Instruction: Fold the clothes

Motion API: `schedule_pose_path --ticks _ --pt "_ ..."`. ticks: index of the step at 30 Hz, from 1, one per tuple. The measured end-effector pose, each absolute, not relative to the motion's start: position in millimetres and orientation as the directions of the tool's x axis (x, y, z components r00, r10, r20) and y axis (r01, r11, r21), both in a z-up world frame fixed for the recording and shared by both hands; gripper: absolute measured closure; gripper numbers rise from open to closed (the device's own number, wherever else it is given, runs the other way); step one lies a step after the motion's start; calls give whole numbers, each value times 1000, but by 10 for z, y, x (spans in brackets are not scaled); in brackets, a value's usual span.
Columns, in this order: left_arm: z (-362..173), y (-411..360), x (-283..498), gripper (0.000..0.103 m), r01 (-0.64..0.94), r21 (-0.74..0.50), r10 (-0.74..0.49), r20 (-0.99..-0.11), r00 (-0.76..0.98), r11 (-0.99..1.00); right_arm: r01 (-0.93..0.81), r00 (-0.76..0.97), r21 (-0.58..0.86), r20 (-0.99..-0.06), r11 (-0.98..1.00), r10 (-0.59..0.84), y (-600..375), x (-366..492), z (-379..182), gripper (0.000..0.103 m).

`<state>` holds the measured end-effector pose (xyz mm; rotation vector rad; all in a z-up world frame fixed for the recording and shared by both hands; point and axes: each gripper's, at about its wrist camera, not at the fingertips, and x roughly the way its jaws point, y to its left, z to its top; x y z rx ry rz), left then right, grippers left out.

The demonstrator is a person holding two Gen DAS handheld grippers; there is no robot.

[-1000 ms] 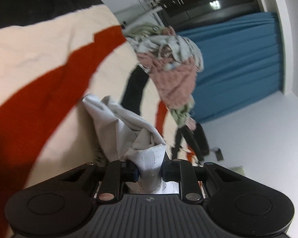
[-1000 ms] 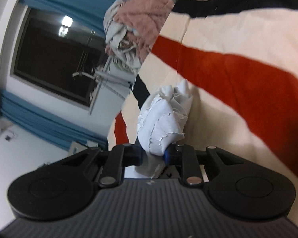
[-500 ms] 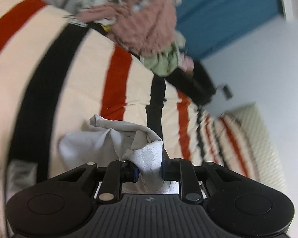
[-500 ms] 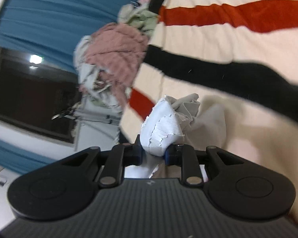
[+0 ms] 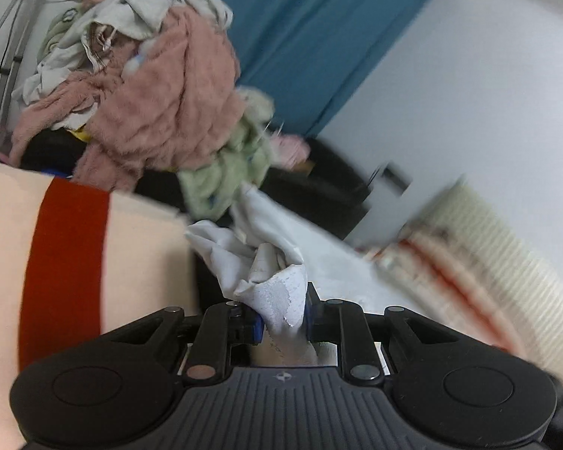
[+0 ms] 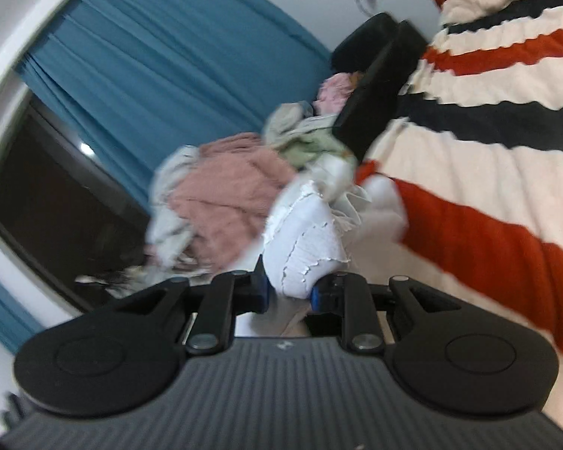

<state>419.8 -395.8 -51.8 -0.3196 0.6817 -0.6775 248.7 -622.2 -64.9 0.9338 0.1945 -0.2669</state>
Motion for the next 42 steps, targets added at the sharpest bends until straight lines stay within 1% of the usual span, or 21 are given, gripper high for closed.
schedule_pose_path --ticks 1,4,6,8,9,11,13,14,15,16,19,23,24,25,26,27,28,32,35,38,42 --pt "-716 -3997 4222 82 469 -446 -647 -507 569 762 343 936 742 -321 577 -144 -6206 2538 -852 79" --pt "-1318 -3967 4199 82 455 -378 -584 -624 519 807 450 867 694 -490 563 -89 -6126 2599 -1496 79" --pt "-1507 -3911 4121 80 489 -319 -564 -648 512 811 508 815 667 -577 544 -54 -6038 2563 -1838 78" --pt "-1459 -3886 4002 75 511 -273 -548 -648 529 815 517 811 661 -581 544 -66 -5971 2497 -1885 74" --pt "-1391 -3880 3954 74 512 -256 -536 -657 530 820 532 797 643 -600 551 -68 -5941 2483 -1829 73" --pt "-1236 -3876 3894 62 528 -220 -519 -673 527 820 572 750 589 -657 571 -73 -5876 2455 -1690 70" --pt "-1034 -3787 3721 60 541 -178 -502 -675 540 822 613 694 538 -716 579 -69 -5822 2408 -1536 69" --pt "-916 -3734 3622 55 546 -164 -499 -671 548 821 620 682 537 -729 571 -56 -5790 2345 -1465 69" --pt "-765 -3663 3497 51 551 -162 -506 -657 558 818 623 678 541 -734 565 -45 -5736 2254 -1369 69" --pt "-614 -3592 3373 46 556 -160 -514 -643 568 815 620 679 540 -733 569 -44 -5702 2182 -1267 69" --pt "-123 -3373 3005 38 576 -120 -523 -595 611 809 576 705 516 -706 634 -66 -5504 1876 -862 69" --pt "562 -3112 2432 22 578 -79 -528 -522 670 812 501 759 492 -644 712 -89 -5215 1455 -247 69" --pt "728 -3043 2262 18 577 -71 -529 -501 685 814 482 772 483 -629 731 -94 -5140 1342 -109 61" --pt "887 -2970 2069 11 576 -60 -530 -476 701 815 463 785 473 -612 749 -99 -5064 1222 13 40" --pt "1037 -2892 1875 2 576 -48 -532 -453 716 816 445 798 463 -594 766 -105 -4990 1105 134 29" --pt "1170 -2805 1677 0 579 -35 -535 -431 727 815 423 814 451 -570 786 -111 -4901 960 245 11" --pt "1288 -2728 1491 0 581 -21 -536 -412 737 814 401 830 438 -545 805 -117 -4812 816 356 7" --pt "1587 -2477 845 0 579 16 -532 -373 760 815 351 862 386 -488 853 -134 -4504 359 579 6" --pt "1679 -2283 418 0 576 24 -533 -350 770 817 326 879 339 -451 882 -152 -4273 50 632 6" --pt "1657 -2091 125 0 567 -7 -538 -322 779 824 307 900 314 -404 899 -167 -4075 -214 626 6" --pt "1609 -1892 -102 0 521 -59 -511 -318 798 851 280 923 278 -339 919 -179 -3838 -448 541 6"
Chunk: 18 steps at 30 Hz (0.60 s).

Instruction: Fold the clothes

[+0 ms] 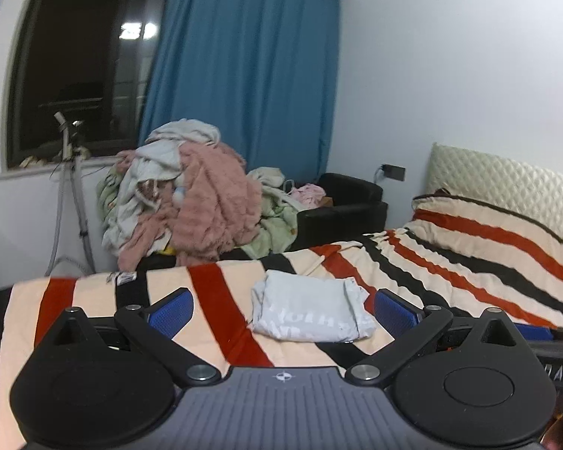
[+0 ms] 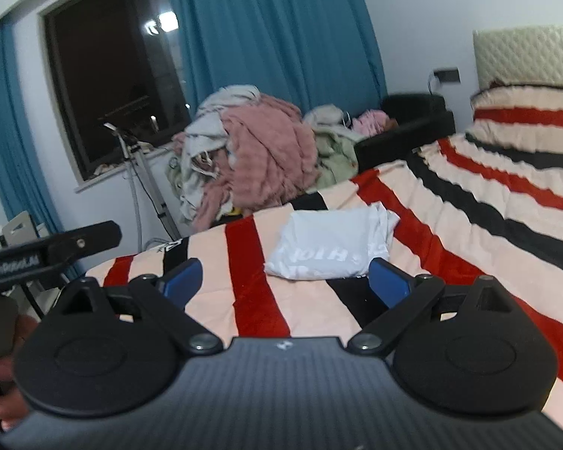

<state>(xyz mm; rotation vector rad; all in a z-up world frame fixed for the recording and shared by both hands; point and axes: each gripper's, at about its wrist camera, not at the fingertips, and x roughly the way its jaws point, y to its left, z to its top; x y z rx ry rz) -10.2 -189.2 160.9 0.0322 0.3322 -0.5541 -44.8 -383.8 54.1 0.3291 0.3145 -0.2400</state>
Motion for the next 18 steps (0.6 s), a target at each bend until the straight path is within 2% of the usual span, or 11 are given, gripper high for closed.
schedule_pose_path --ticks 4,9,18 --pt "1421 -1728 -214 0 485 -80 -486 -288 825 871 264 940 247 -282 932 -191 -3663 -514 368 6" --pt "1140 -1770 -340 0 447 53 -417 -271 867 893 275 938 220 -273 936 -212 -3517 -423 59 6" --pt "701 -1608 -125 0 437 -4 -418 -305 856 899 317 931 202 -252 927 -263 -3419 -253 -218 6"
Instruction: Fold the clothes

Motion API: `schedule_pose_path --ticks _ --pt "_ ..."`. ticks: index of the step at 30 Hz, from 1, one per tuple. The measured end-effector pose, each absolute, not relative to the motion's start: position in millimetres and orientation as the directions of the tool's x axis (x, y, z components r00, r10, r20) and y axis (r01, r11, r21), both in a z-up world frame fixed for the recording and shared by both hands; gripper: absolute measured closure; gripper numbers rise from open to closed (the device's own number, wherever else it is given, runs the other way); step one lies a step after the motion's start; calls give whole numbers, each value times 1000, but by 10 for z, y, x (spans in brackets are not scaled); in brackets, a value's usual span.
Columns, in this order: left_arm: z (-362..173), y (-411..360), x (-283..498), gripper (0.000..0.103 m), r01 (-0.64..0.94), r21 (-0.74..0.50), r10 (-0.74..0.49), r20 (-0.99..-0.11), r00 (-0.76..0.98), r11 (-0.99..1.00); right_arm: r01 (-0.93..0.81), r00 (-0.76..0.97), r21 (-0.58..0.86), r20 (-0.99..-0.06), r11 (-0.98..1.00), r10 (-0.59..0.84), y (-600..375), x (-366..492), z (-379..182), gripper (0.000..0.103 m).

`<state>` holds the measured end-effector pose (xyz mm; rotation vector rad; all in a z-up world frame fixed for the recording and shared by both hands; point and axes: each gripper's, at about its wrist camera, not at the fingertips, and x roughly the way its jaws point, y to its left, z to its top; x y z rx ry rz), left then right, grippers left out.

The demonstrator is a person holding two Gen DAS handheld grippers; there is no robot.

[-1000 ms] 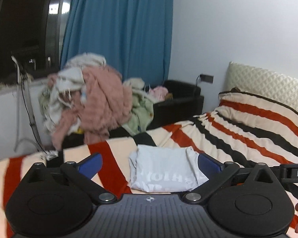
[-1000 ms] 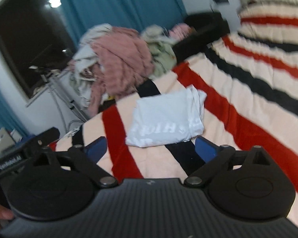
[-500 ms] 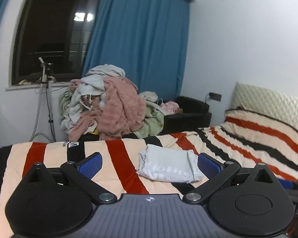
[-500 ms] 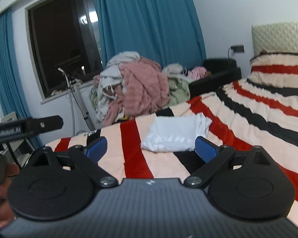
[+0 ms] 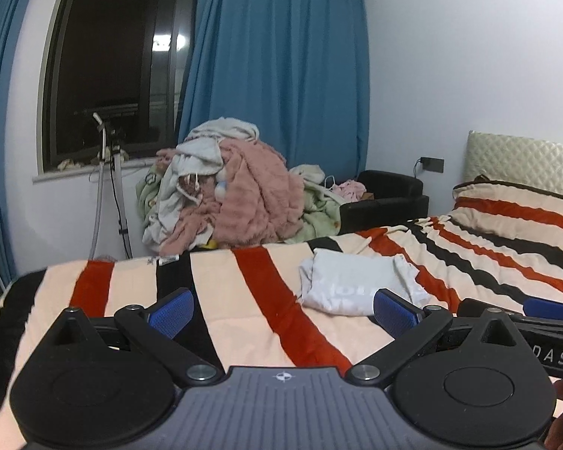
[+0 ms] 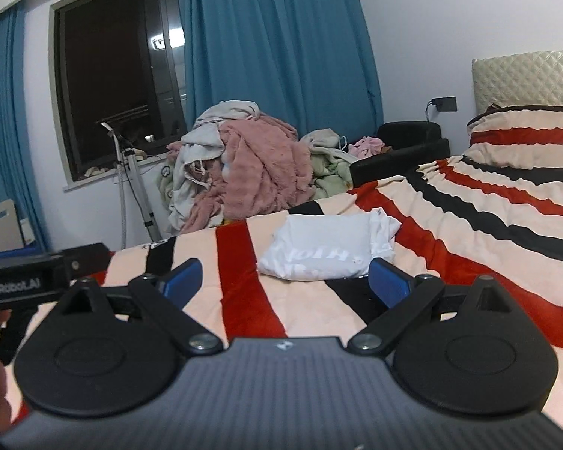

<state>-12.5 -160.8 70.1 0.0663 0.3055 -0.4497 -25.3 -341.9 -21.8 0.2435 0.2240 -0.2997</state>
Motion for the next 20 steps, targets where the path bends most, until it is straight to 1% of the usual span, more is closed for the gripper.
schedule_pose_path --ticks 5,12,20 --pt "590 -1515 -13 0 429 -41 -418 -321 850 902 324 924 168 -266 931 -273 -3338 -173 -317 6" --pt "483 -1543 62 0 418 -26 -399 -356 845 908 337 920 154 -264 929 -290 -3326 -183 -337 6" --pt "448 -1581 80 0 418 -27 -397 -374 838 908 333 915 170 -294 927 -275 -3359 -149 -372 6"
